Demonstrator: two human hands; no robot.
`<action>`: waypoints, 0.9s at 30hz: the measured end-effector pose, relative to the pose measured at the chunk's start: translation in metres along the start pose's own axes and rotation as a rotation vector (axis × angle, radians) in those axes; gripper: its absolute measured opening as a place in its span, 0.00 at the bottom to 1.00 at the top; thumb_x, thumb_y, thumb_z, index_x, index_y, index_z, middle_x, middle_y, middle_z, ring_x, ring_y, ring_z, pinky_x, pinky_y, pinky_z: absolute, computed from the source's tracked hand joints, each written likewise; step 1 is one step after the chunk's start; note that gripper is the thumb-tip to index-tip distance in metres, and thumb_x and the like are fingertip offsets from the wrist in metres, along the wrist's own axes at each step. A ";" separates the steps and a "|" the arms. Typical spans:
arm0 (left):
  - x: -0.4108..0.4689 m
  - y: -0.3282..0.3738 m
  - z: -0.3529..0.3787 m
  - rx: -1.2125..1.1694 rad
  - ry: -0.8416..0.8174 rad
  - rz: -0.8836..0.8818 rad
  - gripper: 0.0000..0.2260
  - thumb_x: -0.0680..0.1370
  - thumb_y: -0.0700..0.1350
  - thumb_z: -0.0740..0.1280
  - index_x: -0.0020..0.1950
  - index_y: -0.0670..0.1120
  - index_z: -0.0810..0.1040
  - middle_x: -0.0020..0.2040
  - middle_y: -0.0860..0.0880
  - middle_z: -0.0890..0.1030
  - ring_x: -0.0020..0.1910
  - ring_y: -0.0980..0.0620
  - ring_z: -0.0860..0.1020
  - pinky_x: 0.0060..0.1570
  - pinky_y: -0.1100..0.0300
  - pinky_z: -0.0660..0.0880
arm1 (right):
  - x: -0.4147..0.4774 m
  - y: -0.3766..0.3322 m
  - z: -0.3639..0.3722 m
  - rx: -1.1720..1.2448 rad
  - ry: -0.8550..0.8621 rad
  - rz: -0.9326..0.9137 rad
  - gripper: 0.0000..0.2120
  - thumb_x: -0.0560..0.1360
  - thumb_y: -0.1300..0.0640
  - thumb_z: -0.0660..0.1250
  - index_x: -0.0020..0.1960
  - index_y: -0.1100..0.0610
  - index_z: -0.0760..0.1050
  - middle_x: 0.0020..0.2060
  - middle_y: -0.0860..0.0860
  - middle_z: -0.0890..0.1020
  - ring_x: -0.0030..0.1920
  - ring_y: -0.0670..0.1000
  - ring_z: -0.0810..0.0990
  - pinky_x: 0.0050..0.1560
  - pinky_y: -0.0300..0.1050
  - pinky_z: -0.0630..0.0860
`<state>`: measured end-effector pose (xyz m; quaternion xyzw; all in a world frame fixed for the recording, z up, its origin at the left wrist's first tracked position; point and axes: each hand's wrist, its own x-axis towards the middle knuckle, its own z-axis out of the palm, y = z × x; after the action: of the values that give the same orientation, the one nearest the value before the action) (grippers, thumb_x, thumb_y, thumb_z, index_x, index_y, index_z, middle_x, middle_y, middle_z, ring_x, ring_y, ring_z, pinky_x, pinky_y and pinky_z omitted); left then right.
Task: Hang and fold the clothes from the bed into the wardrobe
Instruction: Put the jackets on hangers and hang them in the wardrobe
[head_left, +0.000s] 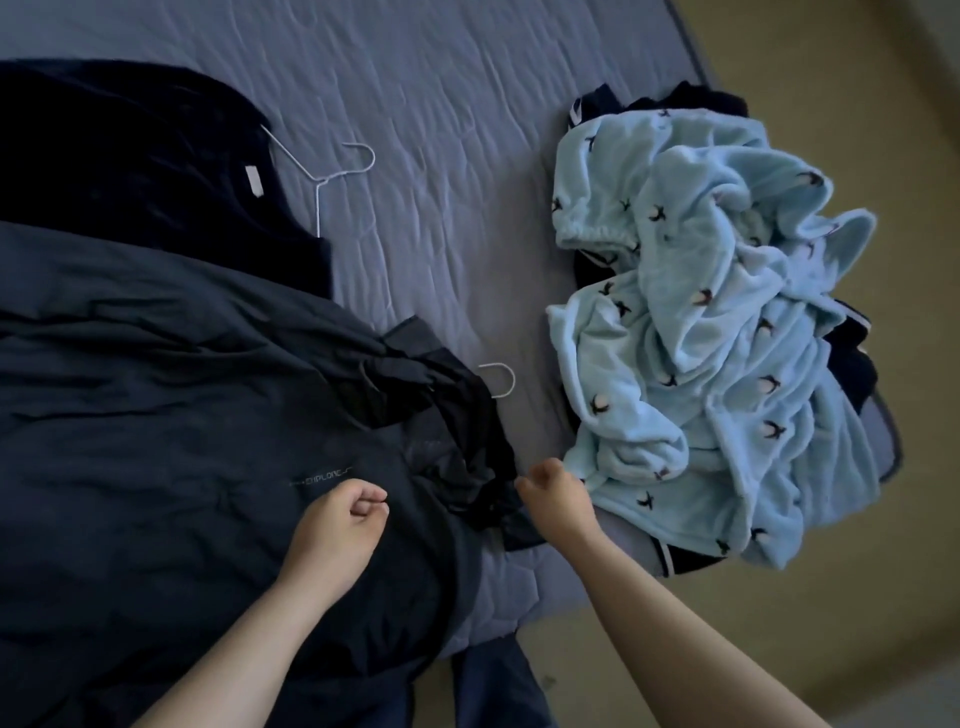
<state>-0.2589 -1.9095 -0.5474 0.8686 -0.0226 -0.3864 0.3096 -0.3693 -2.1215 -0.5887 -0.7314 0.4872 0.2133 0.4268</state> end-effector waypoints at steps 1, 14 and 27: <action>0.008 -0.006 0.005 0.008 -0.002 -0.002 0.04 0.77 0.43 0.67 0.47 0.53 0.78 0.44 0.54 0.80 0.43 0.62 0.77 0.38 0.72 0.68 | 0.010 0.004 0.010 0.009 0.005 0.011 0.11 0.77 0.55 0.65 0.51 0.64 0.72 0.43 0.55 0.76 0.48 0.58 0.76 0.41 0.46 0.65; 0.090 -0.044 0.048 0.014 0.018 0.010 0.04 0.77 0.45 0.67 0.51 0.50 0.79 0.44 0.56 0.79 0.42 0.65 0.76 0.36 0.75 0.67 | 0.095 0.023 0.080 0.216 0.006 -0.022 0.21 0.72 0.48 0.72 0.60 0.57 0.76 0.51 0.50 0.82 0.54 0.50 0.80 0.51 0.39 0.75; 0.146 -0.042 0.051 -0.091 0.092 0.048 0.15 0.72 0.58 0.70 0.54 0.52 0.78 0.44 0.58 0.80 0.42 0.64 0.79 0.37 0.72 0.70 | 0.066 0.033 0.130 0.393 -0.107 -0.216 0.06 0.74 0.55 0.69 0.49 0.47 0.76 0.45 0.45 0.83 0.46 0.40 0.81 0.48 0.39 0.77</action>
<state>-0.2001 -1.9434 -0.6926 0.8696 -0.0116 -0.3393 0.3585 -0.3571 -2.0534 -0.7215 -0.6699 0.4148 0.1061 0.6066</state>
